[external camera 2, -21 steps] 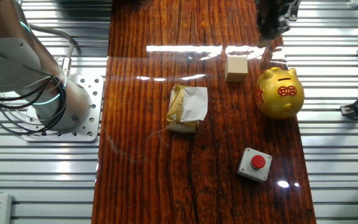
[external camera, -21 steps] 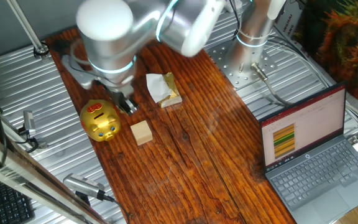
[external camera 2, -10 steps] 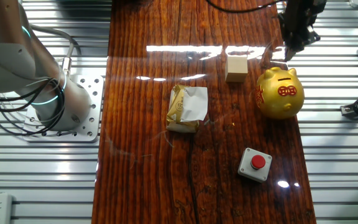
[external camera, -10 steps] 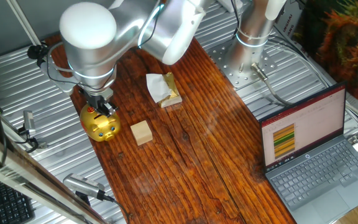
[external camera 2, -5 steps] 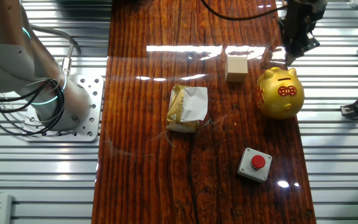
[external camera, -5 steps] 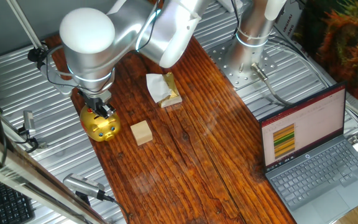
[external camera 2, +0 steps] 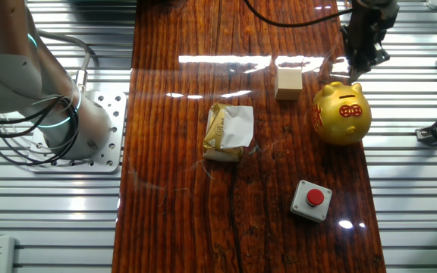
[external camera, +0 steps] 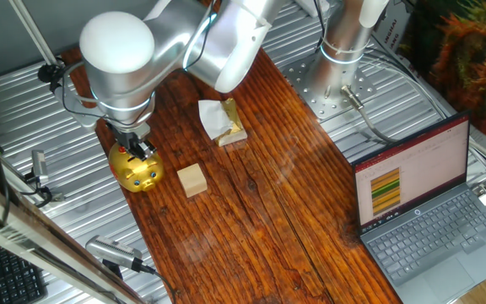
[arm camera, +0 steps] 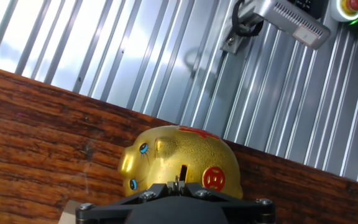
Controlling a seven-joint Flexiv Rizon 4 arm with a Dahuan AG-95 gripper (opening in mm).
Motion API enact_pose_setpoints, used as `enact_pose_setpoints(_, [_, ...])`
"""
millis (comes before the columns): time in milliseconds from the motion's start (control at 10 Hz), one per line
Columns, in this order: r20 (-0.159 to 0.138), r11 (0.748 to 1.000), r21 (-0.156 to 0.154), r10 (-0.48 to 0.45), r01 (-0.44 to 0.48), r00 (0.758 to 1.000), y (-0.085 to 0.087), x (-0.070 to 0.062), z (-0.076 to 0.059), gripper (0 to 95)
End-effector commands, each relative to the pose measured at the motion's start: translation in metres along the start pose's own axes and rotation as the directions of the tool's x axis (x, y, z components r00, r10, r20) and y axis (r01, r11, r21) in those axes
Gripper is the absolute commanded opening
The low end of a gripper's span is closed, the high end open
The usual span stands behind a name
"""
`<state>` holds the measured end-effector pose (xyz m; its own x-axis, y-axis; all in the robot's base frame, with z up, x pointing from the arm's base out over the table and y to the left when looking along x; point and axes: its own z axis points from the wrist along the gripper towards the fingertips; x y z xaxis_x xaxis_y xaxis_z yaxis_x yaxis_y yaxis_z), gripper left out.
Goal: Drop coins into a piggy bank
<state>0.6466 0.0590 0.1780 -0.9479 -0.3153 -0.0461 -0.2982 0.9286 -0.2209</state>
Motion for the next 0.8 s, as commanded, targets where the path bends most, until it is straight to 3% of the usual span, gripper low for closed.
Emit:
enact_pose_setpoints(100, [-0.001,1.0,-0.001,0.012,-0.012,1.0,0.0,0.0,0.001,0.0])
enact_pose_setpoints(400, [0.006,0.999,-0.011,0.033,-0.032,0.999,-0.003,-0.003,0.017,0.0])
enact_pose_setpoints(800, [0.008,0.999,-0.012,0.038,-0.038,0.999,-0.004,-0.005,0.02,0.0])
